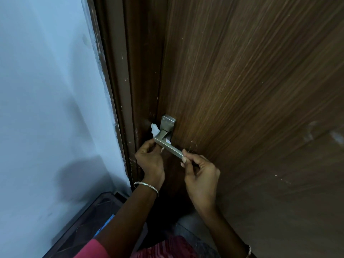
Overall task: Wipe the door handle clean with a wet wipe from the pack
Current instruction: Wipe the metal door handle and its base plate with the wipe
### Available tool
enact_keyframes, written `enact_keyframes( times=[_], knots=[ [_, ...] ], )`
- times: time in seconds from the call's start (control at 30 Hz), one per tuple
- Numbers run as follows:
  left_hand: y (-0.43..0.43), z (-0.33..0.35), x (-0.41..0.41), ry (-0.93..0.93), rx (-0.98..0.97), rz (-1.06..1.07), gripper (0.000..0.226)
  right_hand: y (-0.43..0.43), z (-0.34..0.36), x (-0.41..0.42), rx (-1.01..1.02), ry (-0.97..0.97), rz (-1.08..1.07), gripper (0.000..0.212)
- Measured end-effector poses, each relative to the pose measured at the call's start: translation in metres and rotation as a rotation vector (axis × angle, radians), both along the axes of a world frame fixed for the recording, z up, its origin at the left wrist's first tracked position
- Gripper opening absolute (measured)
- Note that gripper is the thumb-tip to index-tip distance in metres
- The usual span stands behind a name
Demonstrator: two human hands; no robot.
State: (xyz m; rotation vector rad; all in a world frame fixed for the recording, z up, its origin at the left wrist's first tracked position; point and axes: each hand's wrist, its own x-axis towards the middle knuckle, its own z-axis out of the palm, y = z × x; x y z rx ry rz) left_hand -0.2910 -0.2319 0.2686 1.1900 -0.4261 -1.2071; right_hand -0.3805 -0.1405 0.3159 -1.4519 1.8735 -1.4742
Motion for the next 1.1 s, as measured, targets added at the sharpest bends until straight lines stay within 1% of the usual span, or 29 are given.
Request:
enact_keyframes(
  times=[0.07, 0.13, 0.27, 0.37, 0.6, 0.67, 0.73, 0.83, 0.93, 0.97, 1.07, 1.1],
  knots=[
    [0.001, 0.002, -0.001, 0.105, -0.008, -0.049, 0.012, 0.0, 0.0, 0.0, -0.009, 0.016, -0.006, 0.027],
    [0.0, 0.001, 0.001, 0.151, -0.027, -0.076, 0.013, -0.001, -0.001, 0.0, -0.015, 0.027, -0.016, 0.028],
    [0.0, -0.001, 0.001, 0.122, -0.031, -0.106, 0.017, -0.001, -0.004, 0.001, -0.002, 0.043, -0.031, 0.028],
    [0.004, 0.0, 0.0, 0.155, 0.01, -0.158, 0.025, -0.002, -0.004, 0.001, -0.001, 0.045, -0.034, 0.027],
    [0.003, 0.0, 0.007, 0.173, 0.006, -0.222, 0.029, -0.004, -0.008, 0.002, 0.004, 0.009, -0.052, 0.025],
    [0.002, -0.003, 0.007, 0.115, 0.001, -0.206, 0.025, -0.004, -0.007, 0.002, 0.005, 0.018, -0.058, 0.025],
    [-0.001, -0.009, 0.01, 0.071, 0.029, -0.158, 0.015, -0.004, -0.006, 0.001, 0.002, 0.021, -0.054, 0.025],
    [-0.005, -0.021, 0.013, 0.061, 0.092, -0.123, 0.014, -0.003, -0.006, 0.001, 0.0, 0.017, -0.044, 0.025],
    [-0.005, -0.021, 0.008, 0.131, 0.129, -0.16, 0.016, -0.003, -0.005, 0.001, -0.006, 0.054, -0.042, 0.025],
    [-0.004, -0.017, 0.008, 0.172, 0.143, -0.172, 0.017, -0.003, -0.005, 0.0, -0.008, 0.067, -0.04, 0.025],
    [-0.002, -0.008, 0.008, 0.324, 0.184, -0.177, 0.01, -0.003, -0.006, -0.001, -0.011, 0.061, -0.037, 0.026],
    [-0.002, -0.008, 0.008, 0.366, 0.205, -0.183, 0.011, -0.003, -0.006, -0.001, -0.014, 0.054, -0.039, 0.026]
  ],
)
